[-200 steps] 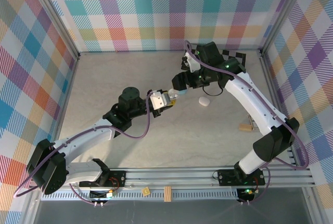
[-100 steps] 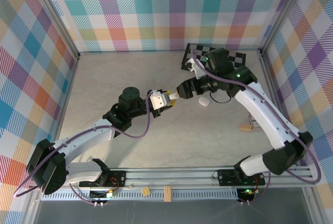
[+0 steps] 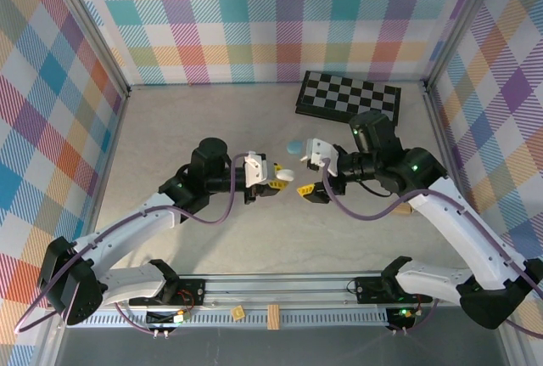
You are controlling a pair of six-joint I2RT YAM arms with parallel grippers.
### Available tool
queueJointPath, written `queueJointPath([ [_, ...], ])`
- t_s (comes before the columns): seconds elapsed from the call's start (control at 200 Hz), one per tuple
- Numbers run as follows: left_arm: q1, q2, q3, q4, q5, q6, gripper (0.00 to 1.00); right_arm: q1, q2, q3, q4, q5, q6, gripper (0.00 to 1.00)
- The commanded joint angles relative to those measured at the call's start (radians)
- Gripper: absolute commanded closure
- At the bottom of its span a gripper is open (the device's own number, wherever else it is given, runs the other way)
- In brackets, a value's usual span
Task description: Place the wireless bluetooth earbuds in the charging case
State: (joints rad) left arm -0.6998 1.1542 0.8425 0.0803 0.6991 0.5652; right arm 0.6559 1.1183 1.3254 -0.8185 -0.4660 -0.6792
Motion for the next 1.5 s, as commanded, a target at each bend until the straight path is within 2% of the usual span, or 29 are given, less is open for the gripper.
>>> queueJointPath([
  [0.0, -0.006, -0.018, 0.037, -0.033, 0.086, -0.005, 0.85, 0.007, 0.033, 0.025, 0.018, -0.038, -0.109, 0.36],
  [0.18, -0.007, -0.006, 0.061, -0.038, 0.108, -0.003, 0.84, 0.023, 0.084, 0.042, 0.021, -0.074, -0.115, 0.52],
  [0.285, -0.007, -0.006, 0.063, -0.040, 0.099, -0.002, 0.84, 0.031, 0.106, 0.047, 0.019, -0.086, -0.120, 0.55],
  [0.39, -0.007, -0.008, 0.063, -0.042, 0.095, -0.003, 0.83, 0.033, 0.116, 0.044, 0.030, -0.094, -0.113, 0.68],
  [0.6, -0.007, -0.004, 0.058, -0.049, 0.083, -0.001, 0.82, 0.034, 0.105, 0.018, 0.045, -0.113, -0.105, 0.87],
  [0.66, -0.007, -0.004, 0.052, -0.048, 0.078, -0.005, 0.76, 0.033, 0.097, 0.005, 0.046, -0.117, -0.098, 0.89],
  [0.76, -0.007, -0.009, 0.035, -0.040, 0.060, -0.021, 0.60, 0.031, 0.069, -0.043, 0.095, -0.101, -0.060, 0.89],
  [0.85, -0.007, -0.022, 0.009, -0.037, 0.018, -0.048, 0.40, 0.014, 0.045, -0.113, 0.170, -0.062, 0.001, 0.88],
  [0.92, -0.007, -0.048, -0.041, 0.002, -0.025, -0.082, 0.25, -0.015, 0.033, -0.171, 0.234, -0.062, 0.084, 0.88],
  [0.955, -0.007, -0.062, -0.069, 0.028, -0.050, -0.101, 0.22, -0.030, 0.030, -0.200, 0.264, -0.067, 0.125, 0.88],
  [1.115, -0.006, -0.101, -0.197, 0.114, -0.201, -0.170, 0.15, -0.086, 0.014, -0.398, 0.509, -0.094, 0.356, 0.88],
  [1.255, -0.007, -0.116, -0.291, 0.183, -0.327, -0.221, 0.08, -0.101, 0.060, -0.542, 0.763, -0.025, 0.650, 0.88],
  [1.315, -0.005, -0.115, -0.309, 0.187, -0.360, -0.227, 0.07, -0.100, 0.106, -0.572, 0.825, 0.014, 0.752, 0.88],
  [1.37, -0.006, -0.115, -0.324, 0.191, -0.373, -0.230, 0.00, -0.101, 0.157, -0.592, 0.873, 0.043, 0.844, 0.87],
  [1.495, -0.006, -0.109, -0.342, 0.197, -0.383, -0.228, 0.00, -0.099, 0.282, -0.602, 0.929, 0.037, 0.967, 0.88],
])
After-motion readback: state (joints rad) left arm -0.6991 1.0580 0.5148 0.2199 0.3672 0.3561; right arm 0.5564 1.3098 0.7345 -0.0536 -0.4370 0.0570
